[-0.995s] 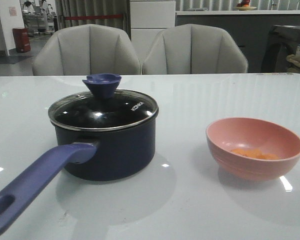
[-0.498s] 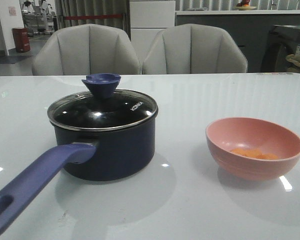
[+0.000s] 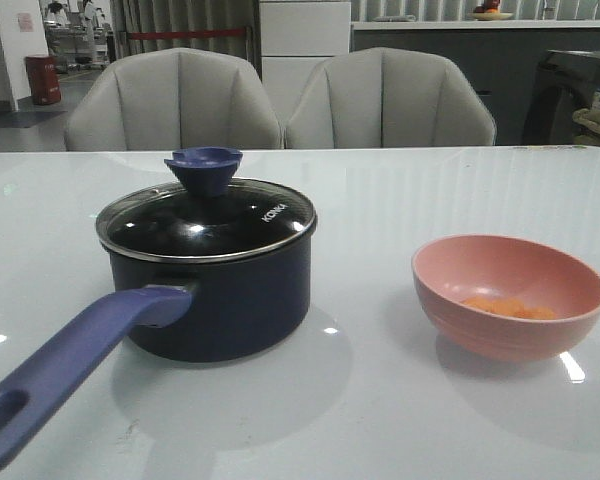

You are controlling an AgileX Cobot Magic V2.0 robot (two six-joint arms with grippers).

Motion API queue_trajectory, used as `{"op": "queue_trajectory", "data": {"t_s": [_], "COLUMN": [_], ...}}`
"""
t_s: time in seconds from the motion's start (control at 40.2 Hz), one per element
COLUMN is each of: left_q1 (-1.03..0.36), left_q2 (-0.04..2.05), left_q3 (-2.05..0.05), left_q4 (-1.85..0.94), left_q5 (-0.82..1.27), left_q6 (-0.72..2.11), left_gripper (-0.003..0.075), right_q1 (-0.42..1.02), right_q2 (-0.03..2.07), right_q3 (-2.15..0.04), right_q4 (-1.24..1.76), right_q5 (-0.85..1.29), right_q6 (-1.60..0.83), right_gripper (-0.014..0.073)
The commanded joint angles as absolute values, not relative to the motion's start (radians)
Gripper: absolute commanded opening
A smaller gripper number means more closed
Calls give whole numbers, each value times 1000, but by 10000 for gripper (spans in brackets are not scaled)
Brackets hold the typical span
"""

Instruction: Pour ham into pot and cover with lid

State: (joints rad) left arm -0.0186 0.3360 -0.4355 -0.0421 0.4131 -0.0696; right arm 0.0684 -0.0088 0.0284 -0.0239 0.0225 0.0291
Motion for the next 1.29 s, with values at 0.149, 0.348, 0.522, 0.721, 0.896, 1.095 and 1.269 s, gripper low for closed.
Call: {"op": "queue_trajectory", "data": {"t_s": [0.149,0.348,0.522,0.721,0.896,1.095,1.269], "left_q1": [-17,-17,-17,-17,-17,-17,-17], "left_q2": [410,416,416,416,416,416,440], "left_q3": [-446,-446,-446,-446,-446,-442,-476], "left_q4": [-49,-41,-41,-41,-41,-83,-69], "left_q5": [378,391,393,393,391,380,456], "left_q6": [-68,-68,-68,-68,-68,-68,-68], "left_gripper": [114,115,169,446,578,576,576], "right_q1": [63,63,63,63,63,63,63], "right_q2": [-28,-28,-28,-28,-28,-28,-28], "right_q3": [36,36,36,36,36,36,36], "right_q4": [-35,-35,-35,-35,-35,-35,-35], "right_q5": [-62,-62,-62,-62,-62,-62,-62], "right_q6": [27,27,27,27,27,27,27], "right_gripper": [185,185,185,185,185,185,185]}}
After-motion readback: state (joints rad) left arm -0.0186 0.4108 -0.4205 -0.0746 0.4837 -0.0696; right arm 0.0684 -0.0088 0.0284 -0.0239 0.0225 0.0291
